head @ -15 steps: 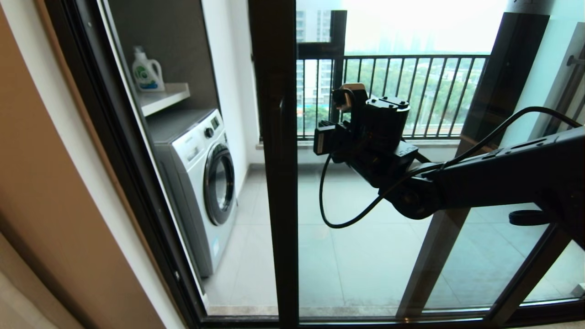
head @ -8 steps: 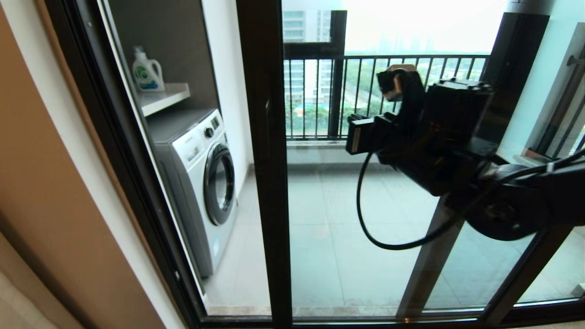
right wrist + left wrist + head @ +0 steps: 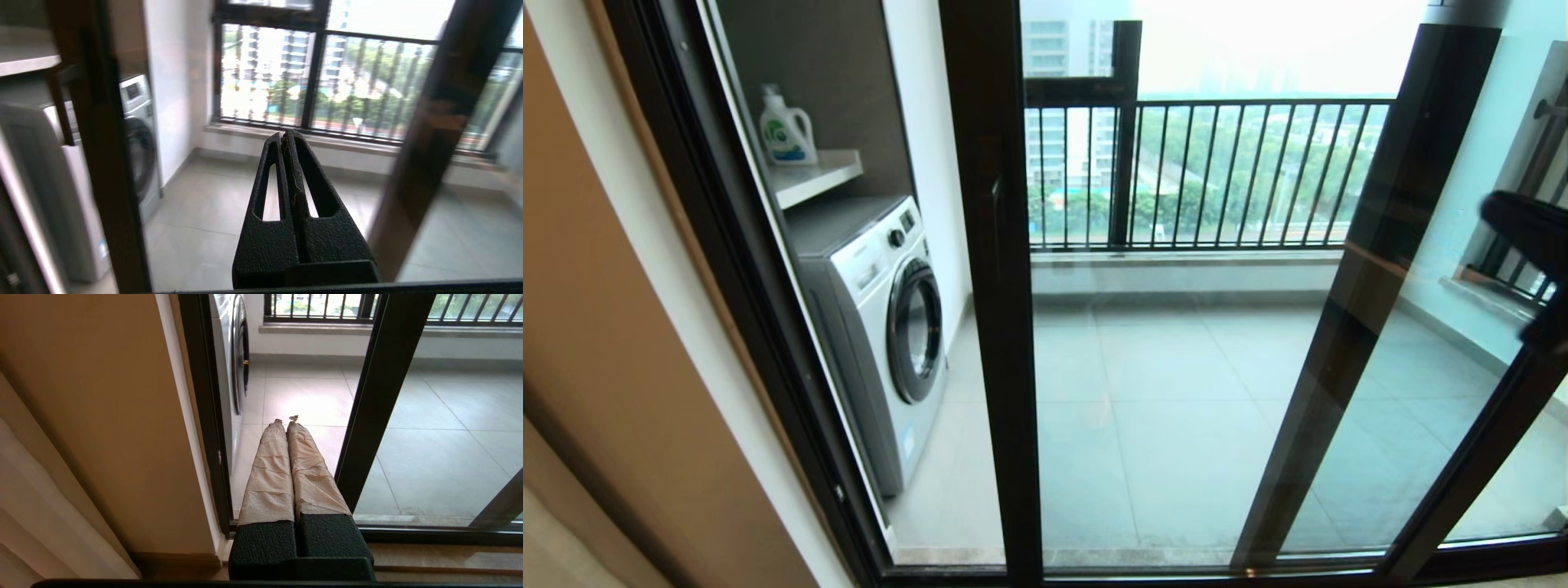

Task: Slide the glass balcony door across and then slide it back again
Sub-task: Close the slid door

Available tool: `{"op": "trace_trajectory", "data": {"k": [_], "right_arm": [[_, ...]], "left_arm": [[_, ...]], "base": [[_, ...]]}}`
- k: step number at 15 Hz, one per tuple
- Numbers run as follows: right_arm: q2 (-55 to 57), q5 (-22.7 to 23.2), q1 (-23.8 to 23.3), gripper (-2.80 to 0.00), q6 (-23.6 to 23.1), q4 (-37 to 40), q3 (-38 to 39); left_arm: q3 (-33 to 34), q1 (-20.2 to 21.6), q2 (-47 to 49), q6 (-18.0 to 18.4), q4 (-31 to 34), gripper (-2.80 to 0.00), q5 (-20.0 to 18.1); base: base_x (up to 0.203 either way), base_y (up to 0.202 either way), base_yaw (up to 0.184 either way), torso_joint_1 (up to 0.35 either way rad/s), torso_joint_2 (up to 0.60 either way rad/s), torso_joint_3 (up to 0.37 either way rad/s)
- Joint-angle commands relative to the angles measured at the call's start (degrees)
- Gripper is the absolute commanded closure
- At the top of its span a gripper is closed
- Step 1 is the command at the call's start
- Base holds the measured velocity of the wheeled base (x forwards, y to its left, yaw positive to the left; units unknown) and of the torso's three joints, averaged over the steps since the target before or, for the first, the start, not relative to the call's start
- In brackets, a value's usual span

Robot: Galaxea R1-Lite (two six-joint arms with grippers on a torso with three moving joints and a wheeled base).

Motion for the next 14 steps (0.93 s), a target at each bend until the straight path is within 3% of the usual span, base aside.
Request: {"op": "trace_trajectory", "data": {"k": [1, 3, 6, 9, 11, 14], "right_arm": [[-17.53, -2.02, -8.63, 0.0, -1.0, 6.05, 2.75], [-27.31, -1.86, -15.41, 0.0, -1.86, 12.11, 3.43], [-43.01, 3.45, -25.81, 0.0, -2.42, 24.32, 2.83], [-54.58, 8.95, -29.12, 0.0, -3.95, 33.94, 4.61], [-58.92, 13.02, -29.68, 0.0, -3.66, 39.55, 10.34], [-58.97, 20.62, -29.85, 0.0, -0.91, 41.45, 21.96]], "left_arm": [[0.0, 0.0, 0.06, -0.02, 0.02, 0.0, 0.01], [0.0, 0.0, 0.06, -0.02, 0.02, 0.0, 0.01], [0.0, 0.0, 0.12, -0.02, 0.02, 0.0, 0.01], [0.0, 0.0, 0.06, -0.02, 0.11, 0.0, 0.01], [0.0, 0.0, 0.14, -0.02, 0.02, 0.0, 0.01], [0.0, 0.0, 0.06, -0.02, 0.02, 0.0, 0.01]], "base": [[0.0, 0.0, 0.0, 0.0, 0.0, 0.0], [0.0, 0.0, 0.0, 0.0, 0.0, 0.0], [0.0, 0.0, 0.0, 0.0, 0.0, 0.0], [0.0, 0.0, 0.0, 0.0, 0.0, 0.0], [0.0, 0.0, 0.0, 0.0, 0.0, 0.0], [0.0, 0.0, 0.0, 0.0, 0.0, 0.0]]}}
